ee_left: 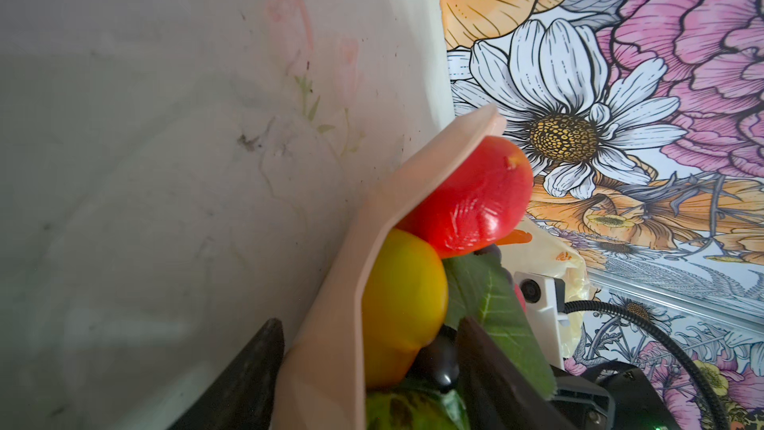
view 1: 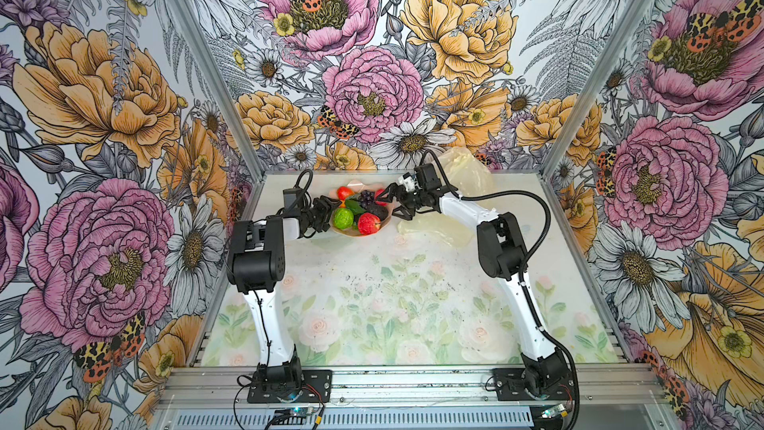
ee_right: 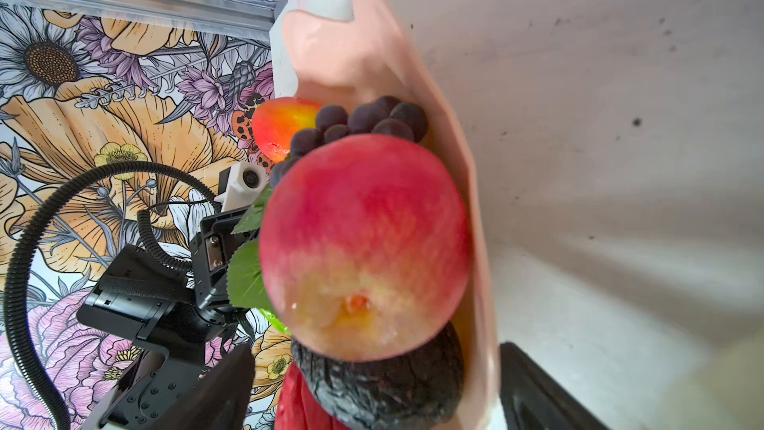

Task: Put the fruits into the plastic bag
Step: 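Close both grippers on the pink plate rims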

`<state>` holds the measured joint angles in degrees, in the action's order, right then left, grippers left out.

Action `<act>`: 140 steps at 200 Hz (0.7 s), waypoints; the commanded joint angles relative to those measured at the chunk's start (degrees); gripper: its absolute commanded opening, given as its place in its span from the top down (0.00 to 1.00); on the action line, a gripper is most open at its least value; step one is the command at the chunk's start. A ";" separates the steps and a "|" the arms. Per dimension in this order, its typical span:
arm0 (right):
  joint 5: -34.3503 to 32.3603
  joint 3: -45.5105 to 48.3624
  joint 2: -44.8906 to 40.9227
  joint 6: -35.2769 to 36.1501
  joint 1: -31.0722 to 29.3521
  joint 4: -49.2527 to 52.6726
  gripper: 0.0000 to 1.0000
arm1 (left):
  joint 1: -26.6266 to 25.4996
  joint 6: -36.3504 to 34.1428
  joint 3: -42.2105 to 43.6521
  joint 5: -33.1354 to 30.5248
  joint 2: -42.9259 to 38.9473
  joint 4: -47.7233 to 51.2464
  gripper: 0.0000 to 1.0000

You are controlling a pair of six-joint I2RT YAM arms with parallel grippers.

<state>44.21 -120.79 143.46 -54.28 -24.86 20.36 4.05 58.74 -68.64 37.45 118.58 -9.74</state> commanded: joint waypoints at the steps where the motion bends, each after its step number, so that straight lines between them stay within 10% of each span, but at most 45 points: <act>1: -0.67 0.61 -4.11 1.50 -0.54 -0.66 0.07 | 1.17 0.57 0.94 1.75 -3.24 -3.50 0.28; 140: -4.29 11.46 -12.29 7.54 1.33 -0.58 0.09 | 4.35 -11.11 2.04 0.71 -7.53 9.16 0.44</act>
<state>41.41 -112.01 134.85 -49.54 -24.34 20.34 8.40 52.97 -64.79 38.83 113.10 -6.04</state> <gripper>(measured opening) 0.918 0.582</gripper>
